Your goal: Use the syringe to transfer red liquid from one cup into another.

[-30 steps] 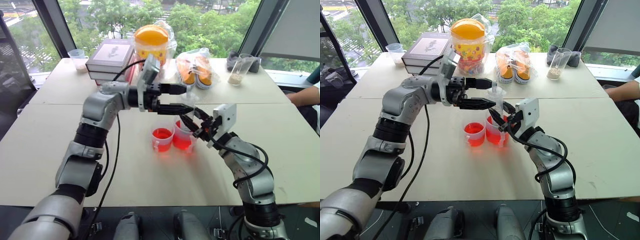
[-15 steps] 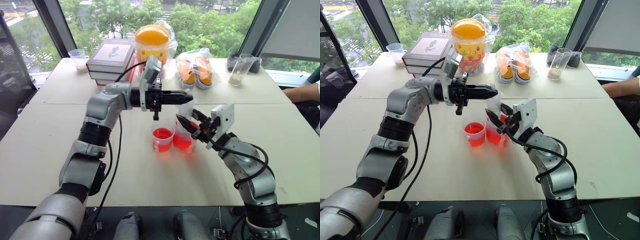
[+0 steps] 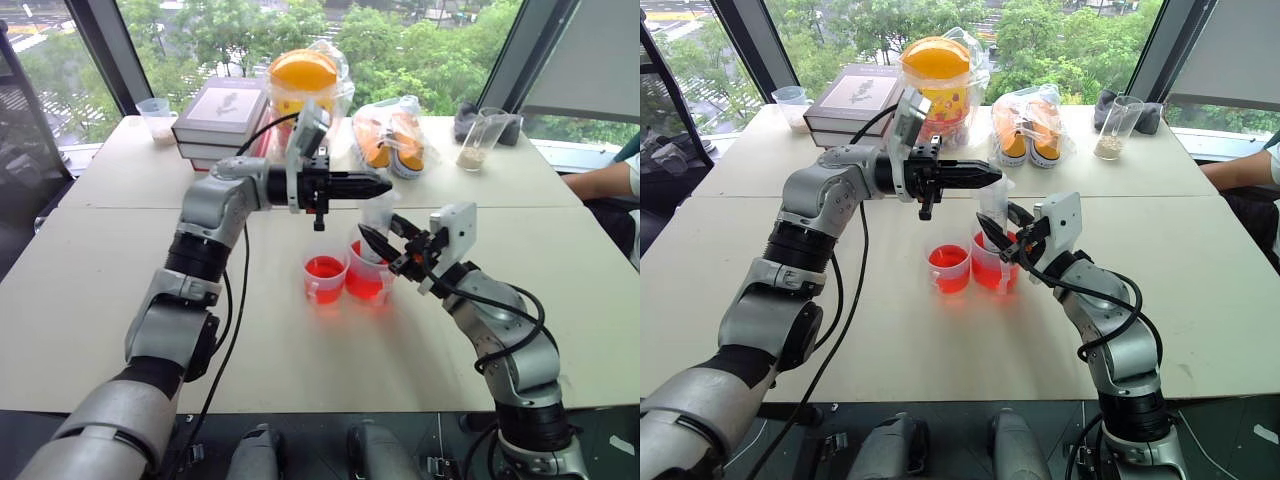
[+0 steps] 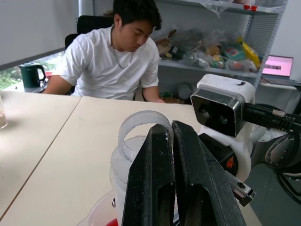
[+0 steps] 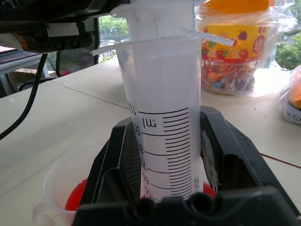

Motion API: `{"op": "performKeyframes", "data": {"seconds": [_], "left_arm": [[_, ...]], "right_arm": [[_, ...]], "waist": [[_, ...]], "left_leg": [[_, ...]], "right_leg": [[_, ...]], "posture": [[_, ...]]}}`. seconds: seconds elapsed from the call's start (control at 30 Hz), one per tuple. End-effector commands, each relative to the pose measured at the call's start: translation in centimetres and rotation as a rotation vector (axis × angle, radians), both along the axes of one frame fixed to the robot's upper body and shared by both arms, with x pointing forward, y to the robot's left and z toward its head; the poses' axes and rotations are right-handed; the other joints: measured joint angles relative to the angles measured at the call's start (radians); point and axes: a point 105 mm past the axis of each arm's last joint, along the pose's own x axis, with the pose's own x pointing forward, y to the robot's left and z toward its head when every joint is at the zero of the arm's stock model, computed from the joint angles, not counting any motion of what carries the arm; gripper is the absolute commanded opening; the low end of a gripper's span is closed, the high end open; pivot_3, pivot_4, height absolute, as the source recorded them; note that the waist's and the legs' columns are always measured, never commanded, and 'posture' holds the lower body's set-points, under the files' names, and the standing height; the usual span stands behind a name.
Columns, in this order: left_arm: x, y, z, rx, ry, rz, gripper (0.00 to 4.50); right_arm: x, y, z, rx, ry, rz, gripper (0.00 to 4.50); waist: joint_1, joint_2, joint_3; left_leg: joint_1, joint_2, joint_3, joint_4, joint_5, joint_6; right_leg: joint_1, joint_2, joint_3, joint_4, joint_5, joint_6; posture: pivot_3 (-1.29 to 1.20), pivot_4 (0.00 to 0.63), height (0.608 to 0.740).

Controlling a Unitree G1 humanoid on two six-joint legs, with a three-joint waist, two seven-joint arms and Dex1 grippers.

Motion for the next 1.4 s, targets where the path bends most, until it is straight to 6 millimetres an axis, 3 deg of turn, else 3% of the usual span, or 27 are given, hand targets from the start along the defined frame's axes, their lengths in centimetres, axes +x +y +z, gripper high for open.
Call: {"op": "performKeyframes", "data": {"seconds": [0.03,0.63,0.83,0.93,1.1,1.4], "left_arm": [[-0.5,1.1,5.1,-0.107,-0.167,0.025,0.03],[0.0,1.3,6.2,-0.130,-0.192,0.044,0.03],[-0.2,1.2,5.5,-0.111,-0.158,0.027,0.03],[-0.2,1.3,4.6,-0.079,-0.129,0.016,0.92],[-0.7,2.2,2.2,0.012,-0.122,-0.009,3.27],[-0.3,5.9,1.2,0.053,-0.096,0.102,3.27]], "right_arm": [[-0.5,0.7,-1.7,-0.017,0.065,0.041,1.37],[-0.3,0.7,-2.3,-0.024,0.081,0.046,1.37],[-0.3,0.7,-1.0,-0.031,0.036,0.045,1.37],[-0.2,0.4,0.2,-0.028,0.005,0.037,1.37],[0.2,-0.9,3.4,-0.017,-0.067,0.003,1.37],[0.2,-1.4,5.6,0.008,-0.095,0.004,1.37]], "waist": [[0.001,0.000,0.000],[0.001,0.000,0.000],[0.000,0.000,0.000],[-0.002,0.000,0.000],[-0.001,0.000,0.000],[0.000,0.000,0.000]], "left_leg": [[0.000,0.000,0.000,0.000,0.000,0.000],[0.000,0.000,0.000,0.000,0.000,0.000],[0.000,0.000,0.000,0.000,0.000,0.000],[0.000,0.000,0.000,0.000,0.000,0.000],[0.000,0.000,0.000,0.000,0.000,0.000],[0.000,0.001,0.000,0.000,0.000,0.000]], "right_leg": [[0.000,0.000,0.000,0.000,0.000,0.000],[0.000,0.000,0.000,0.000,0.000,0.000],[0.000,0.000,0.000,0.000,0.000,0.000],[0.000,0.000,0.000,0.000,0.000,0.000],[0.000,0.000,0.000,0.000,0.000,0.000],[0.000,0.000,0.000,0.001,0.000,0.000]], "posture": [[0.00,0.150,0.740],[0.00,0.150,0.740],[0.00,0.150,0.740],[0.00,0.150,0.740],[0.00,0.150,0.740],[0.00,0.150,0.740]]}}
